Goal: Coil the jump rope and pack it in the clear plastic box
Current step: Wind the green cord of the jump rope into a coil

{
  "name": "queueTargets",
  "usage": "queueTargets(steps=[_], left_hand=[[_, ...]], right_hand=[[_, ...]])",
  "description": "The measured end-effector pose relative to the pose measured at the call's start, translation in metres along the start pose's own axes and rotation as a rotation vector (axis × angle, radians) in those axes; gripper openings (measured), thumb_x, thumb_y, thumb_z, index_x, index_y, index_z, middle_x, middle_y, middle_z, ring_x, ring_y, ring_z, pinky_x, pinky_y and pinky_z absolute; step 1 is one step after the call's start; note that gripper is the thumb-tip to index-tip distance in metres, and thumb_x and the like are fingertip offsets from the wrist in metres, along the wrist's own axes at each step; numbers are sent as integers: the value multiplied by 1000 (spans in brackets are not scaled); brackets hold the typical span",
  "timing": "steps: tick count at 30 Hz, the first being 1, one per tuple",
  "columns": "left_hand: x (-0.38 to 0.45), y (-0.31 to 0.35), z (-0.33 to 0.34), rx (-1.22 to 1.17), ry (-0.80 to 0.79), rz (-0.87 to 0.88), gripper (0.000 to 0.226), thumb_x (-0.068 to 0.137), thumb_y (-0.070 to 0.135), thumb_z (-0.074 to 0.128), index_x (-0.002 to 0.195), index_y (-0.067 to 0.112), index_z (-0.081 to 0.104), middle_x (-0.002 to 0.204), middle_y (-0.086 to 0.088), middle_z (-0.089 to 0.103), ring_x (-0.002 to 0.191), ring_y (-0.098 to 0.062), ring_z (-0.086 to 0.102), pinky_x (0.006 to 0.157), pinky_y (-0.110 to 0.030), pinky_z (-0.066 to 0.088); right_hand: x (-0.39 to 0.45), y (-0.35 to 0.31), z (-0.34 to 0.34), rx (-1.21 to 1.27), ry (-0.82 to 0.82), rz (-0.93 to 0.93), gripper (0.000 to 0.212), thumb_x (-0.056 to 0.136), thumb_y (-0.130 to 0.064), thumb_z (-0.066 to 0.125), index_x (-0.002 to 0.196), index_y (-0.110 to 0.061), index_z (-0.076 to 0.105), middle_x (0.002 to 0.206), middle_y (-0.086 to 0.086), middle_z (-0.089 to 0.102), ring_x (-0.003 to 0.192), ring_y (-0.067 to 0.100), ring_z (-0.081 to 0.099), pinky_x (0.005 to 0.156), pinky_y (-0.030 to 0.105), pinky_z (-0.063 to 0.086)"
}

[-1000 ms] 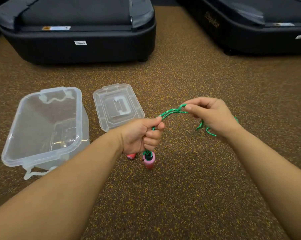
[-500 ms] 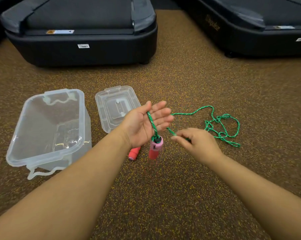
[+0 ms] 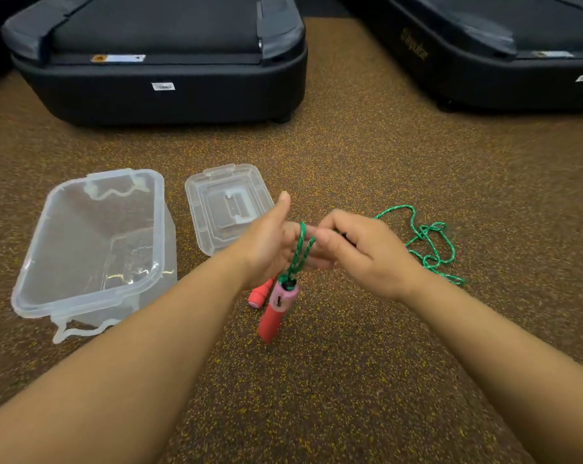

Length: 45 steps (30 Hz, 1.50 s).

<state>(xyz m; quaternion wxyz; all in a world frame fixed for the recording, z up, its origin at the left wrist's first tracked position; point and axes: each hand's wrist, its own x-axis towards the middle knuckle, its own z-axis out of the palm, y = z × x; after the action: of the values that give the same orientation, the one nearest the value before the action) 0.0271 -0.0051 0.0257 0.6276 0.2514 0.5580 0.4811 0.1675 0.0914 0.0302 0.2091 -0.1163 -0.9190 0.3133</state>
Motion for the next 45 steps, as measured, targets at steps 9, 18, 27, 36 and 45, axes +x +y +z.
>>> queueTargets(steps=[9, 18, 27, 36, 45], left_hand=[[-12, 8, 7, 41, -361, -120, 64, 84, 53, 33, 104, 4, 68, 75, -11, 74, 65, -21, 71, 72, -30, 53], [-15, 10, 10, -227, -188, 80, 31, 97, 23, 37, 103, 9, 63, 57, 1, 69, 46, -9, 63, 51, -20, 53], [-5, 14, 0, -511, 176, 312, 34, 102, 26, 33, 115, 8, 58, 88, -3, 76, 73, -9, 73, 68, -20, 57], [-3, 7, 5, -95, 253, 160, 66, 99, 50, 13, 128, 5, 50, 105, -14, 69, 85, -20, 67, 78, -27, 52], [-19, 9, 5, 167, -93, 16, 95, 89, 64, -5, 102, 0, 64, 65, -15, 68, 55, -25, 62, 63, -28, 51]], right_hand=[[15, 31, -12, 149, 77, 175, 18, 91, -37, 45, 79, -25, 53, 70, -11, 52, 66, 0, 45, 67, 27, 39], [3, 42, 16, 191, 32, 254, 27, 93, -37, 42, 70, -30, 54, 67, -12, 52, 65, 4, 47, 65, 33, 38], [-37, 23, 35, -148, -173, 164, 34, 93, -46, 32, 85, -22, 54, 66, -9, 53, 70, 17, 55, 68, 38, 47], [-22, -27, 19, 16, -171, -23, 27, 93, -42, 39, 80, -32, 59, 71, -18, 61, 71, 1, 57, 71, 33, 49], [18, -4, -17, 77, 64, 140, 26, 92, -34, 47, 81, -17, 62, 77, 5, 66, 76, 19, 60, 74, 39, 48]])
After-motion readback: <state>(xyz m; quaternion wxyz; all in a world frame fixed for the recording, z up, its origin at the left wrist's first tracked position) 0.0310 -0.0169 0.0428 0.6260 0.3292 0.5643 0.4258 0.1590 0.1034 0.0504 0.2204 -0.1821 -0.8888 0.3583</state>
